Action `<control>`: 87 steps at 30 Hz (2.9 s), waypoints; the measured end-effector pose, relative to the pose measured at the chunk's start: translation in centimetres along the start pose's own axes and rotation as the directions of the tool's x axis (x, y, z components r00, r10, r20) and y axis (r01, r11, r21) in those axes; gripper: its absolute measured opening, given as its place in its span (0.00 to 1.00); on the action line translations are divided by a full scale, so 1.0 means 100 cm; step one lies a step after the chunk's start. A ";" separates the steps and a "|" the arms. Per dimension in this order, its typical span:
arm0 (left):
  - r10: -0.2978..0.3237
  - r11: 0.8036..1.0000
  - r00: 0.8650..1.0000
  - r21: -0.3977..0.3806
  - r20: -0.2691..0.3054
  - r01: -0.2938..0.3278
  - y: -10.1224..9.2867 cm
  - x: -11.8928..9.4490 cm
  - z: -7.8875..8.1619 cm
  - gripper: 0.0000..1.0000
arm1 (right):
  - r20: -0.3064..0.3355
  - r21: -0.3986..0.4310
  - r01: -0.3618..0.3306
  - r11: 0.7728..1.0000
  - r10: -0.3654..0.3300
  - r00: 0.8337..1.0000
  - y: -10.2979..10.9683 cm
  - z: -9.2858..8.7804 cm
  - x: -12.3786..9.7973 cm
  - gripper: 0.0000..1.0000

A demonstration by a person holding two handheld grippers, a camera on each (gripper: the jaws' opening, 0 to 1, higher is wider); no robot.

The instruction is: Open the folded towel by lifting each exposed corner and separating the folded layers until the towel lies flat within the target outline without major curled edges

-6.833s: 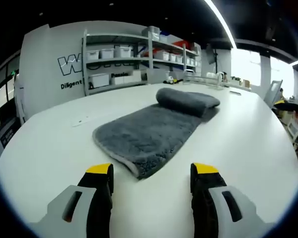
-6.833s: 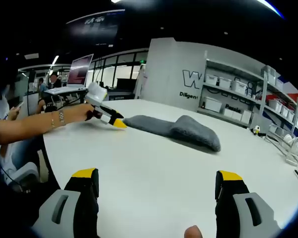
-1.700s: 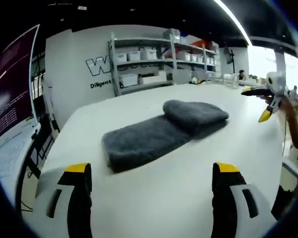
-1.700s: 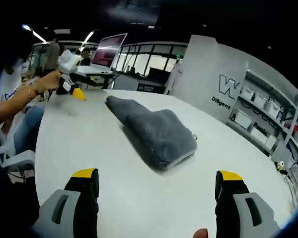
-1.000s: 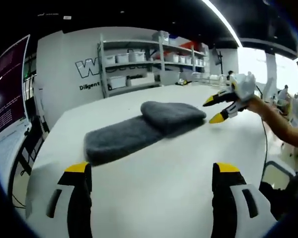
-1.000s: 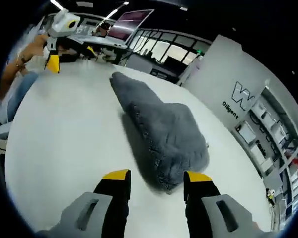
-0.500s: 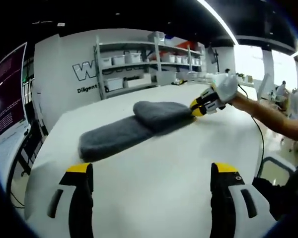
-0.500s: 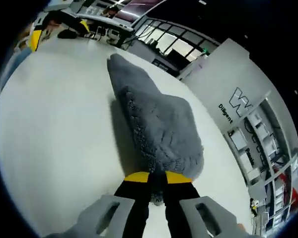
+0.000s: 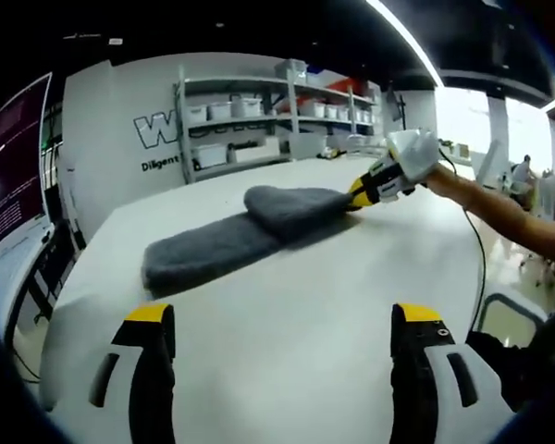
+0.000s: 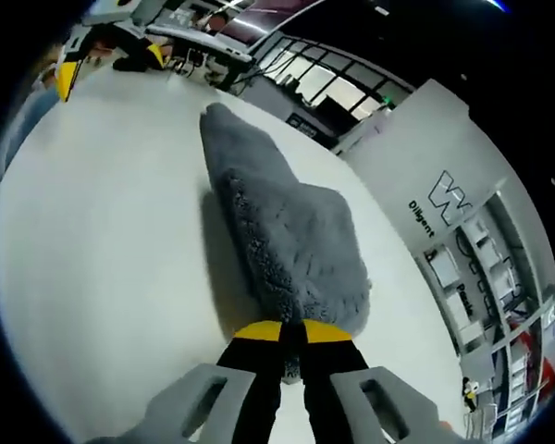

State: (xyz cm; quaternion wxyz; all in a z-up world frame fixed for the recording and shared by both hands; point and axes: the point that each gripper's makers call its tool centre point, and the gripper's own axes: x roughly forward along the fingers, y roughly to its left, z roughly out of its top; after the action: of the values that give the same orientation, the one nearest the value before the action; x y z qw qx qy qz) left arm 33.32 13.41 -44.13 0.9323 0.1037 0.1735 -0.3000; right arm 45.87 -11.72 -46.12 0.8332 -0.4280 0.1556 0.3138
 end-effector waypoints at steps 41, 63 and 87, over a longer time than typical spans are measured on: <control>0.010 1.000 1.000 -0.003 -0.004 -0.010 0.006 -0.017 -0.008 0.94 | -0.030 0.133 0.221 0.966 -0.219 0.975 -0.144 -0.013 -0.049 0.01; -0.017 1.000 0.999 -0.003 -0.042 0.017 -0.004 -0.009 -0.017 0.94 | -0.132 0.226 0.334 0.915 -0.311 0.941 -0.203 -0.101 -0.095 0.01; -0.034 0.999 0.999 0.010 -0.037 0.035 -0.011 -0.010 -0.012 0.93 | -0.348 0.279 0.405 0.871 -0.301 0.888 -0.201 -0.254 -0.105 0.01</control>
State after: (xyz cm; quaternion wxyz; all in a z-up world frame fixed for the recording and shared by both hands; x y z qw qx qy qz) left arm 31.56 13.39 -44.91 0.9230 0.1114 0.1908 -0.3151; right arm 51.37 -45.21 -43.02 0.9060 -0.3386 0.2479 0.0553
